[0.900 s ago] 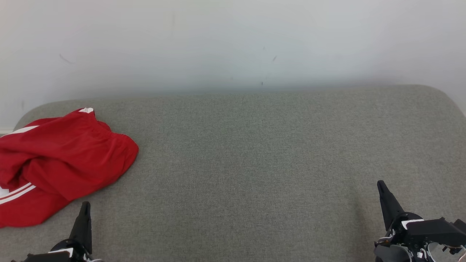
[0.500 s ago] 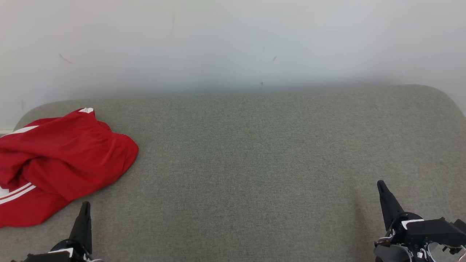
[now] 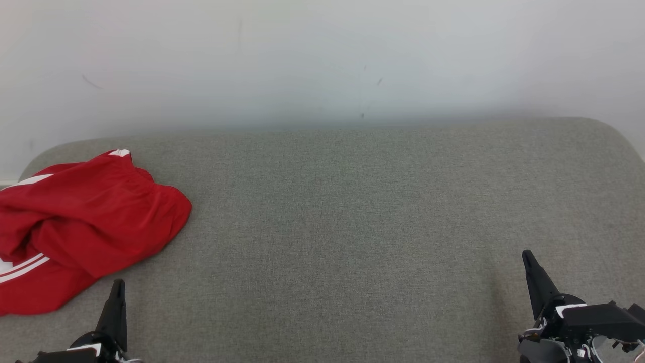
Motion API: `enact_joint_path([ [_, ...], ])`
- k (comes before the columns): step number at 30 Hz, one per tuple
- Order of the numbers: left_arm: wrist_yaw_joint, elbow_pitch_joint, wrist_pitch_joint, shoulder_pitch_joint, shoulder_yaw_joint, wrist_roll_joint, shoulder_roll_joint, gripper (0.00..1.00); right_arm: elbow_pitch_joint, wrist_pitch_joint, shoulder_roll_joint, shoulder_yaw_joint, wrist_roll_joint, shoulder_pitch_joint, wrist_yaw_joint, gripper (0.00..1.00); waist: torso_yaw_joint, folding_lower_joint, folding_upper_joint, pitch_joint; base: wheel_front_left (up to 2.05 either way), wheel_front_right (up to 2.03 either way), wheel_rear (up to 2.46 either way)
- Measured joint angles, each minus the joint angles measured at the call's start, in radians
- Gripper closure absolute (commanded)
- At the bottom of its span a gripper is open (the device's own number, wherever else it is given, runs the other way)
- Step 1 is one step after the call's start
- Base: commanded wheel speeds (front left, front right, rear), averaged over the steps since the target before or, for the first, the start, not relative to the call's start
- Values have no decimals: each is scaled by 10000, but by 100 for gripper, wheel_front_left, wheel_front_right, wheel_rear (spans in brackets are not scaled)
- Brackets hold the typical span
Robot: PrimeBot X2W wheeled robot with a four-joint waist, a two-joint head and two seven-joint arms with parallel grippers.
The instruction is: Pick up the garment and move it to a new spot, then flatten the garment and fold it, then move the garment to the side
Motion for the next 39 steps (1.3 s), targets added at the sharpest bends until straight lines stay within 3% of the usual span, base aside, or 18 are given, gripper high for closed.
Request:
enact_joint_path([
  [33, 0, 0, 0, 0, 0, 0, 0, 100, 0, 0, 0, 0, 0, 0, 0, 100, 0, 0, 0, 0, 0, 0, 0],
  [34, 0, 56, -2, 8, -10, 4, -12, 0, 33, 0, 6, 6, 0, 32, -4, 0, 0, 0, 0, 0, 0, 0, 0],
  [35, 4, 165, -2, 42, -21, 6, -42, 100, 117, 0, 23, 19, 0, 105, -12, 100, 0, 0, 0, 0, 0, 0, 0],
  [36, 4, 259, -2, 110, -35, 6, -77, 0, 244, 0, 50, 25, 0, 198, -17, 0, 0, 0, 0, 0, 0, 0, 0],
  [39, 13, 454, -17, 350, -86, 6, -140, 0, 431, -19, 123, 65, -2, 492, -35, 0, -1, 0, 0, 0, 0, 0, 0],
])
